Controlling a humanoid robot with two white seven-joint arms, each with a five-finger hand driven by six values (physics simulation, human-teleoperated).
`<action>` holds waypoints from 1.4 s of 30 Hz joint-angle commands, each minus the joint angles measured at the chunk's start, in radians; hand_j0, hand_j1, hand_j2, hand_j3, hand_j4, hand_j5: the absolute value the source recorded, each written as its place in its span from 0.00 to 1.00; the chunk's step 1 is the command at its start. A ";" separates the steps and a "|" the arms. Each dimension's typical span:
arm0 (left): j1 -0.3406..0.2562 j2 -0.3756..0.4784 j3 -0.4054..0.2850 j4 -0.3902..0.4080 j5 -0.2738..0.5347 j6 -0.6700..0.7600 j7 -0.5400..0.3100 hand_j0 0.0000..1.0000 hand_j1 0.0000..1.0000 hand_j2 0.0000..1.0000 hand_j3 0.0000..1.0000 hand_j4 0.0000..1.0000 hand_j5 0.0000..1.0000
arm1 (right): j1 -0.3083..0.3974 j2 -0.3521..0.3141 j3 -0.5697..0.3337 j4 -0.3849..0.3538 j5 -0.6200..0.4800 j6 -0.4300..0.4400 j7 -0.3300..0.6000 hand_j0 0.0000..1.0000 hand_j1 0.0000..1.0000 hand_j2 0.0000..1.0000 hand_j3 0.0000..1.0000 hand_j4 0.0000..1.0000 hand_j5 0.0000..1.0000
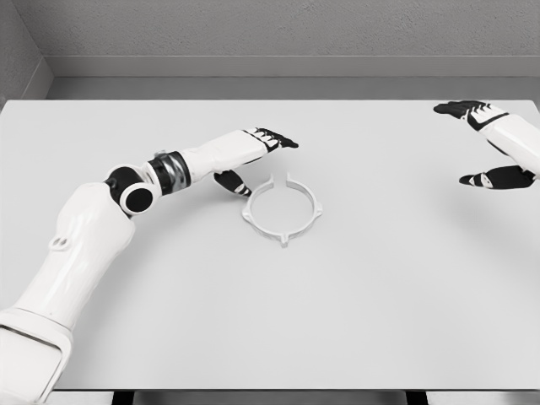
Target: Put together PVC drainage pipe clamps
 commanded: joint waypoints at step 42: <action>0.186 0.140 0.042 -0.326 0.069 0.002 0.001 1.00 1.00 1.00 1.00 1.00 1.00 | 0.002 0.000 -0.001 0.003 -0.008 0.003 -0.001 1.00 1.00 1.00 1.00 1.00 1.00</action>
